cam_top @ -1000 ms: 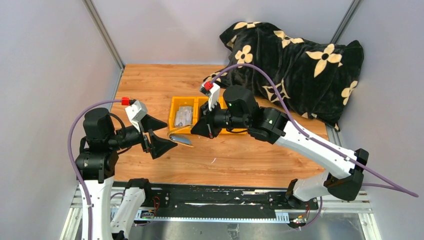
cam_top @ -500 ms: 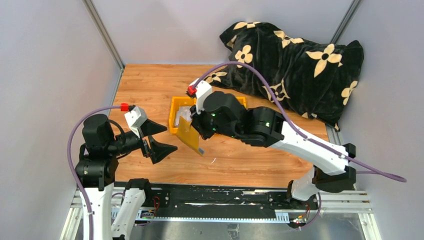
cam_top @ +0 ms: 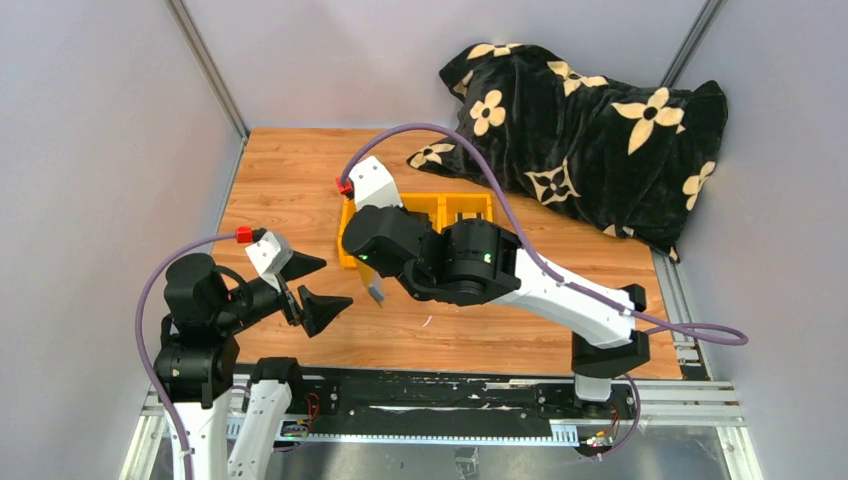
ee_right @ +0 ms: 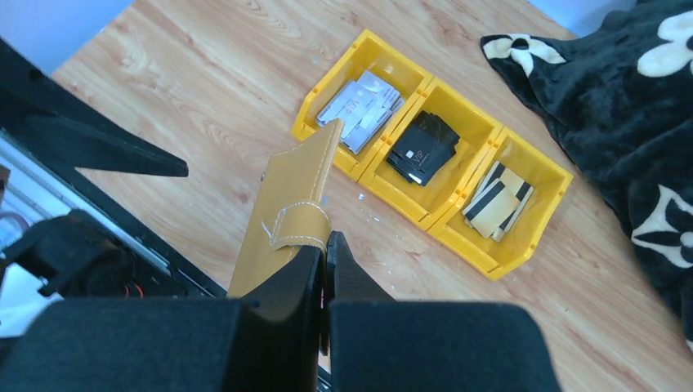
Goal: Take the credit cards out of the card holder
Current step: Open the card holder.
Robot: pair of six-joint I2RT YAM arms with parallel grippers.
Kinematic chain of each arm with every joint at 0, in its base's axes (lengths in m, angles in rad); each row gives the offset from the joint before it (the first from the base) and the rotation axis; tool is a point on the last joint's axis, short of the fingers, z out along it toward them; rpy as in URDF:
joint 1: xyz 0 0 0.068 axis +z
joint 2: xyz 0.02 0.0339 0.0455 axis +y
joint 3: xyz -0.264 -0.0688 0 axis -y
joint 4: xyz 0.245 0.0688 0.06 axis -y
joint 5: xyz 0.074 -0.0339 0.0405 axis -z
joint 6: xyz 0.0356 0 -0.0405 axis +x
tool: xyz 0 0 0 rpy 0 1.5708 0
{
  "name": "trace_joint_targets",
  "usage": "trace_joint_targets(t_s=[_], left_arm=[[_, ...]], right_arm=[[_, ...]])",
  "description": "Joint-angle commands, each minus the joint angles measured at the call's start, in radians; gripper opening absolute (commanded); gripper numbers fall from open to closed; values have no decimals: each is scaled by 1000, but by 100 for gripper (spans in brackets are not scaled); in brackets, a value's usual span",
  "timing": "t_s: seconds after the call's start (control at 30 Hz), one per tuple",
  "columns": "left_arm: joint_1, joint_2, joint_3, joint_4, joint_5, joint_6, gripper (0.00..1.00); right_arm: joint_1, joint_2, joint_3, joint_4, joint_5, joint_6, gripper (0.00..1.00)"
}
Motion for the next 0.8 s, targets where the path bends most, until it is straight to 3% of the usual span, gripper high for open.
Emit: trace_joint_targets(t_s=[0.0,0.17,0.57,0.63,0.77], left_arm=[[1,-73,-55,119,-116,-71,100],[1,-124,-107,151,-83,-140,100],[0,-181,-254,296,-282,-224,100],[1,-168,-256,328,-338,-228,97],[1,-147,-230,335,-392,-169,77]], right_arm=[[29,109,99,-71,138,91,0],[49,202,172,-31,132,97,0],[60,185,99,160,68,133,0],[59,168,74,172,54,144,0],[57,119,3,176,74,163,0]])
